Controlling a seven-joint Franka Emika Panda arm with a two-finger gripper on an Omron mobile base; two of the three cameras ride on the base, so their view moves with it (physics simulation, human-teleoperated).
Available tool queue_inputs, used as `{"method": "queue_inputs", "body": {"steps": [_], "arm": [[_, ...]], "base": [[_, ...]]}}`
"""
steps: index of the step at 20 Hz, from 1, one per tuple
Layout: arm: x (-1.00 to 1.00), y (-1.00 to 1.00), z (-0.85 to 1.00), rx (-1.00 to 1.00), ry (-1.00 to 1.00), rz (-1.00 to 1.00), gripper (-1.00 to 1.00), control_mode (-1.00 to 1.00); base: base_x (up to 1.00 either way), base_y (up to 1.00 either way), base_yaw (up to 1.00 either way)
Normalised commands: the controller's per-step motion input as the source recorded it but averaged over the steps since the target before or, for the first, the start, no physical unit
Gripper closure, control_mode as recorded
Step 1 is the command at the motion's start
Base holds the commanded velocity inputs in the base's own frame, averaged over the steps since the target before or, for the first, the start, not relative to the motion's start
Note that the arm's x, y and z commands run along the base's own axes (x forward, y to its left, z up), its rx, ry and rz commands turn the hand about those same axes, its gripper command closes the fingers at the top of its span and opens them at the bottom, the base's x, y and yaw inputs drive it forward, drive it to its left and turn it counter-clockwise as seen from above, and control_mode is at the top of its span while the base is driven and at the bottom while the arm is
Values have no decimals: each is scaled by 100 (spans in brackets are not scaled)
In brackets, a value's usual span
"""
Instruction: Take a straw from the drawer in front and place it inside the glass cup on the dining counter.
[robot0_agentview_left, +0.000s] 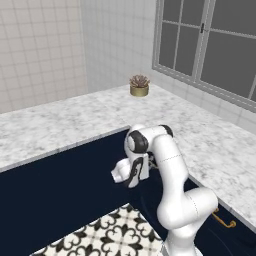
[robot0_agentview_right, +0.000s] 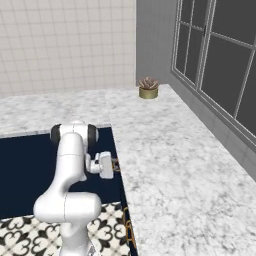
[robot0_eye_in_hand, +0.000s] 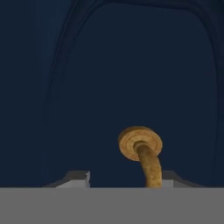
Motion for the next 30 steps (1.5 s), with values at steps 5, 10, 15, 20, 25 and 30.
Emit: {"method": "queue_inputs", "body": {"steps": [5,10,15,20,25,30], "arm": [[-57,90,0,0,-2,5,100,-100],[-50,100,0,0,0,6,100,-100],[-49,100,0,1,0,8,100,-100],[-41,100,0,4,3,9,100,-100],[-27,81,7,21,9,5,-100,-100],[-37,53,29,39,16,8,-100,-100]], "base": [[0,0,0],[0,0,0],[0,0,0],[0,0,0],[0,0,0],[0,0,0]]}}
